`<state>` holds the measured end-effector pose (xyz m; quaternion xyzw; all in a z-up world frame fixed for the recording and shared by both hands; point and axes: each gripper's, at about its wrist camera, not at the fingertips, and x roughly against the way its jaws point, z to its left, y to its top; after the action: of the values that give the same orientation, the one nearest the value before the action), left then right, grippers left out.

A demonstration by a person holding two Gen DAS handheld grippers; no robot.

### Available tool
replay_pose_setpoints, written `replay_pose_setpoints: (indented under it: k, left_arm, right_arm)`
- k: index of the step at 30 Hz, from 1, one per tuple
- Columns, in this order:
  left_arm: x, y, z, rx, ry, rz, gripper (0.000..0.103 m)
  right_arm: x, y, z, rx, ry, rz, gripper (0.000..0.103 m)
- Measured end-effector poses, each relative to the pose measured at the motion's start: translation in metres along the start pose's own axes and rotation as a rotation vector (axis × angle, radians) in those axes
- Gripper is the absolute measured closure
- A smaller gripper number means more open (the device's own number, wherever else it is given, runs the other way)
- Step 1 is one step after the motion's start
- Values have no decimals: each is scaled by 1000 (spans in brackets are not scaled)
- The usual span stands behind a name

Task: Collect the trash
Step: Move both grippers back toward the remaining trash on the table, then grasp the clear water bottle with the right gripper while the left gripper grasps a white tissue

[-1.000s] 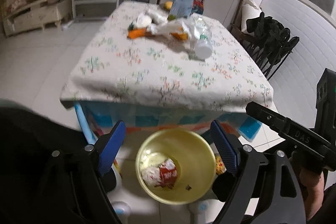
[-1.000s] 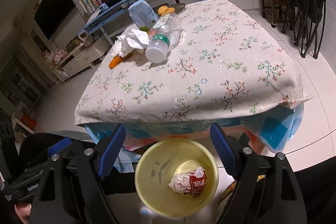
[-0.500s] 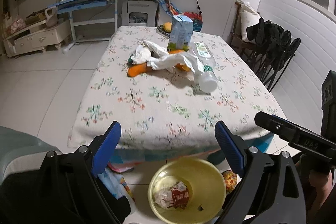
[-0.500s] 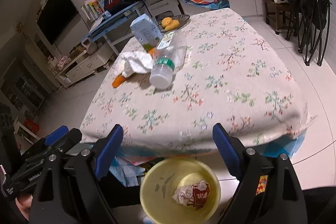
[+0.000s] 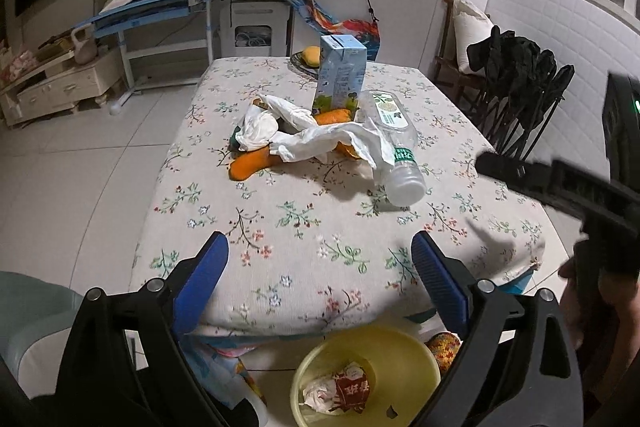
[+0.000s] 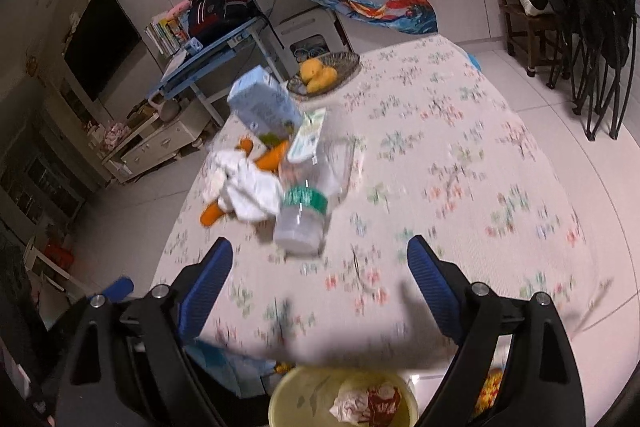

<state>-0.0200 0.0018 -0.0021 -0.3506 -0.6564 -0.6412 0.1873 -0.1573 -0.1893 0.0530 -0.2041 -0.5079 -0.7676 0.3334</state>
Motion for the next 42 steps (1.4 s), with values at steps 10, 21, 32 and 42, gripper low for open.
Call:
replay_pose_setpoints:
  k: [10, 21, 32, 42]
  left_arm:
    - [-26, 24, 4, -37, 4, 8, 11]
    - [-65, 52, 6, -135, 25, 38, 11]
    - [-97, 71, -10, -256, 41, 36, 13]
    - [-125, 78, -19, -303, -1, 77, 53]
  right_arm:
    - [-41, 33, 4, 13, -29, 28, 17]
    - [-81, 48, 14, 50, -52, 83, 17]
    - [-114, 57, 18, 76, -76, 148, 17]
    - [-126, 60, 9, 80, -80, 188, 17]
